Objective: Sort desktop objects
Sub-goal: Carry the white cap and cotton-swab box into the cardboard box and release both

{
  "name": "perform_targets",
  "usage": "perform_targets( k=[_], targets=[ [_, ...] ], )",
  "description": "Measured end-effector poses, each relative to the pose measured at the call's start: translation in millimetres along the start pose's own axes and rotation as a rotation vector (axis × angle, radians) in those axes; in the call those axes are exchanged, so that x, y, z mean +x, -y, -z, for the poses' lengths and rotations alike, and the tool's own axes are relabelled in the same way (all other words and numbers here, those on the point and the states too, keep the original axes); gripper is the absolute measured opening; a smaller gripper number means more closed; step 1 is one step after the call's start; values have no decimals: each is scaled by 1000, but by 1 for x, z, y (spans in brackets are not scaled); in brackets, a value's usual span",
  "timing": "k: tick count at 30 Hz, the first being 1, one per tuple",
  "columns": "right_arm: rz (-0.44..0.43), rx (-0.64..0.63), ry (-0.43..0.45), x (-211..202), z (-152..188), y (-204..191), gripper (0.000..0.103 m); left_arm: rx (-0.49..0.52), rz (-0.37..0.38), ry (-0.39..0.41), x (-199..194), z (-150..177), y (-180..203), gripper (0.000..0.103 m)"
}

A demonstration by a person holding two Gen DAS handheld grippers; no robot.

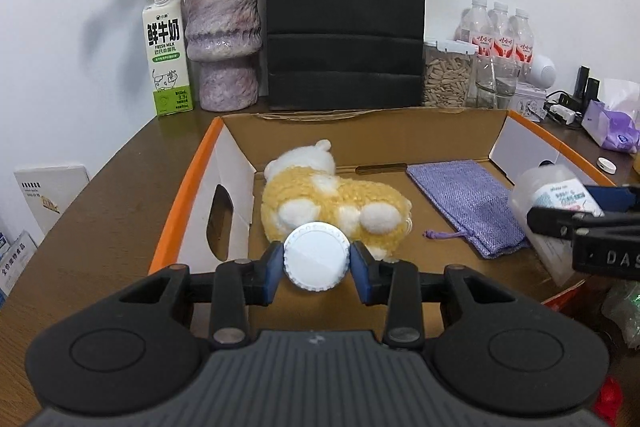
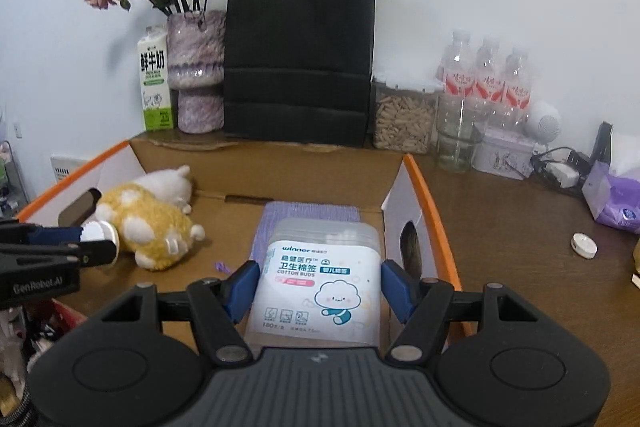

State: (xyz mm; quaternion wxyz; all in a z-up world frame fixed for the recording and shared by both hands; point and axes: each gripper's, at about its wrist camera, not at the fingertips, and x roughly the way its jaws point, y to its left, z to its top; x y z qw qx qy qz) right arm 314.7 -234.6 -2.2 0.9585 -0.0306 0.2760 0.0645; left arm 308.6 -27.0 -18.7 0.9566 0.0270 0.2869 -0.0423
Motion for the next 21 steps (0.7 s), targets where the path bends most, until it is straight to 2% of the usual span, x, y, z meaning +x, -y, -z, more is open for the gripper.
perform_targets(
  k=[6,9,10,12,13,14,16,21],
  targets=[
    [-2,-10,-8,2,2,-1,66,-1,5,6,-1,0,0,39],
    [-10,-8,-2,2,2,0,68,-4,29,12,-3,-1,0,49],
    [-12,-6,0,1,2,1,76,-1,34,17,-4,0,0,56],
    [-14,-1,13,-3,2,2,84,12,41,30,-7,0,3,66],
    [-23,1,21,-5,2,2,86,19,39,38,-9,0,5,74],
    [-25,4,26,-6,1,3,87,27,31,50,-12,0,7,89],
    [-24,11,41,-10,1,4,95,29,-14,80,-15,0,8,103],
    [-43,32,70,-18,-2,10,103,-29,-25,115,-22,-5,-2,103]
  ],
)
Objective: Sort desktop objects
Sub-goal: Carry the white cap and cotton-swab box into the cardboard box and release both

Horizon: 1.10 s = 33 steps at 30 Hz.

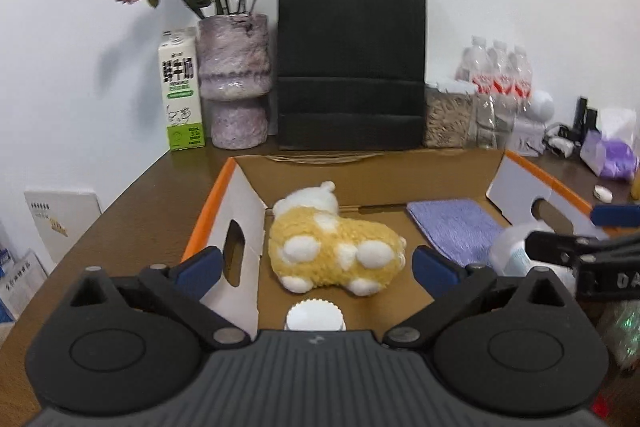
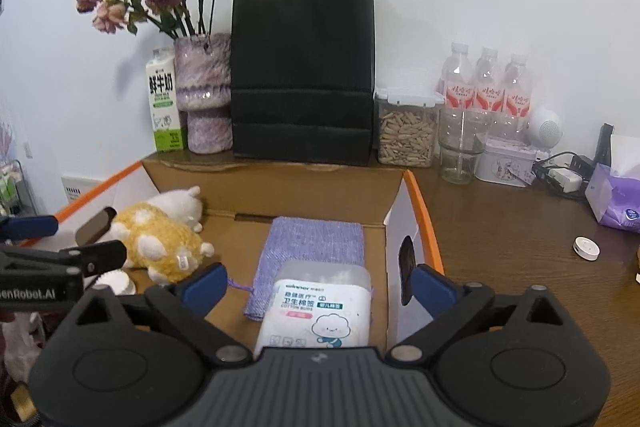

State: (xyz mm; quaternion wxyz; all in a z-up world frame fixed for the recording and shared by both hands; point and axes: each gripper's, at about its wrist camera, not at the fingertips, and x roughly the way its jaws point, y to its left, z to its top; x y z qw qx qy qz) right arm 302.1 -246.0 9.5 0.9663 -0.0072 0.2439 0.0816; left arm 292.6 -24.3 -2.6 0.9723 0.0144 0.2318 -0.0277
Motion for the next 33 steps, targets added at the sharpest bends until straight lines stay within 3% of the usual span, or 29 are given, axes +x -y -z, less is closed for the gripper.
perform_targets(
  k=[7,21,25,33],
  targets=[
    [-10,7,22,-8,-1,0,103,-25,-30,-1,-3,-2,-5,103],
    [25,-11,57,-28,-10,-7,103,-9,-103,75,-30,-8,-4,103],
    [10,-5,91,-56,-16,-9,103,-7,-62,140,-47,-8,-3,103],
    [37,-19,75,-82,-12,-19,103,-85,-69,129,-74,-8,-27,103]
  ],
)
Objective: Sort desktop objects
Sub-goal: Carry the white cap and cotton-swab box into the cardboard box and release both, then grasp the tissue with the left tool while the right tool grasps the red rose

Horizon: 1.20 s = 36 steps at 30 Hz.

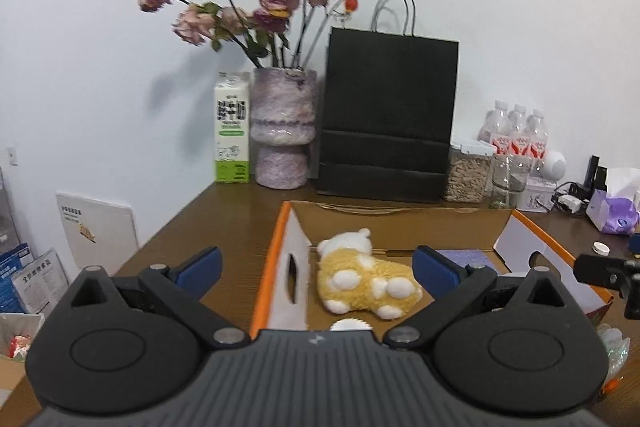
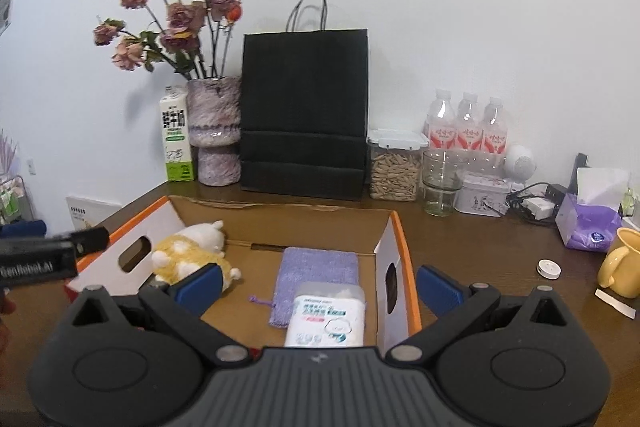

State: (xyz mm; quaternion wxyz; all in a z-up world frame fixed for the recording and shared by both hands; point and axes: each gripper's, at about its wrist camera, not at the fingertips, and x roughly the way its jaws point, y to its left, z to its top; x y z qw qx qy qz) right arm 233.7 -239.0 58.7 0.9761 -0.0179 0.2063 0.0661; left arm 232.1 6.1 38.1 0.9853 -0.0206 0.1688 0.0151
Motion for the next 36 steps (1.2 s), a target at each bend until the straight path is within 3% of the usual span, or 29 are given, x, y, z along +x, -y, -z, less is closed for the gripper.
perform_targets(
  k=[13,29,36],
  targets=[
    [13,-43,-26,-58,36,0,103,-2,-31,-66,-56,33,-41,103],
    [-26,18,-141,-82,105,4,103,51,20,-163,-89,83,-31,103],
    [-36,51,-165,-76,119,2,103,67,-17,-206,-84,95,-25,103]
  ],
)
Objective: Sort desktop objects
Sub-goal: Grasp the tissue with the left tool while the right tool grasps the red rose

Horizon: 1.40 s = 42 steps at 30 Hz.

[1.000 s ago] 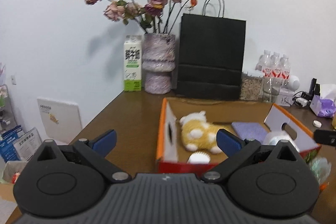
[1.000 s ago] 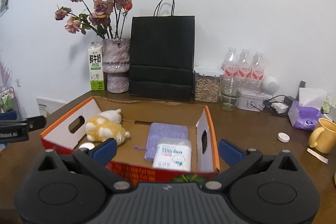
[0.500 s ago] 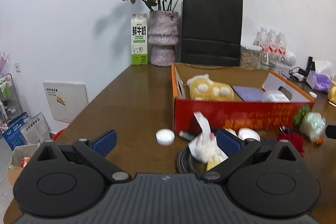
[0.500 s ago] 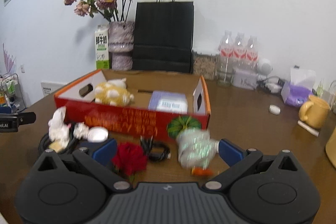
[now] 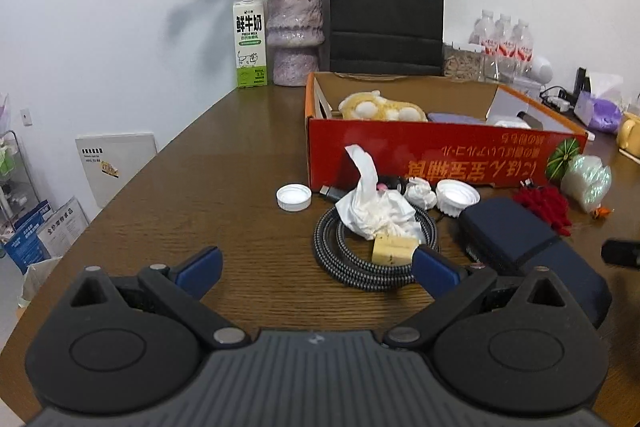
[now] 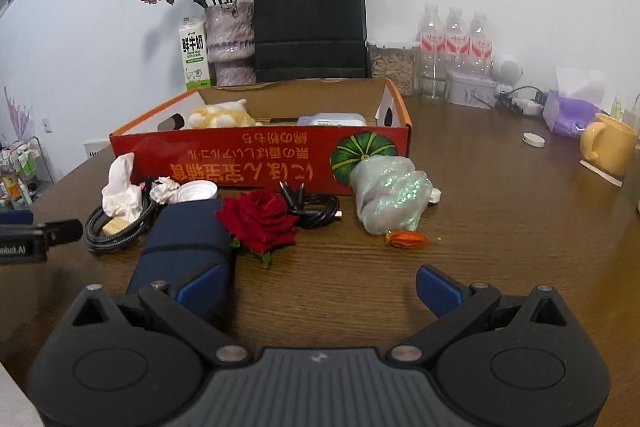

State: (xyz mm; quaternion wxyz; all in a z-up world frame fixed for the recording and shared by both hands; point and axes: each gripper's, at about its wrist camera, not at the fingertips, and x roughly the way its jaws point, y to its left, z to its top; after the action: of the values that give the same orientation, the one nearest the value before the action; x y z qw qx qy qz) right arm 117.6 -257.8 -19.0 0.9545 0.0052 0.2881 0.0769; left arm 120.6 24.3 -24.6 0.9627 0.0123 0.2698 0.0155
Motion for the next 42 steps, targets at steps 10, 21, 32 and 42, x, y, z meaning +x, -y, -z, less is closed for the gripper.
perform_targets(
  k=[10,21,32,42],
  targets=[
    [-34,-25,3,24,-20,-4,102,-33,-1,-30,28,-14,-5,103],
    [-108,-42,-21,57,-38,-21,79,36,71,-72,52,-21,14,103],
    [-179,20,-43,59,-39,-14,62,71,119,-82,49,-22,22,103],
    [-170,-8,-40,58,-40,-20,43,25,111,-58,51,-29,16,103]
  ],
)
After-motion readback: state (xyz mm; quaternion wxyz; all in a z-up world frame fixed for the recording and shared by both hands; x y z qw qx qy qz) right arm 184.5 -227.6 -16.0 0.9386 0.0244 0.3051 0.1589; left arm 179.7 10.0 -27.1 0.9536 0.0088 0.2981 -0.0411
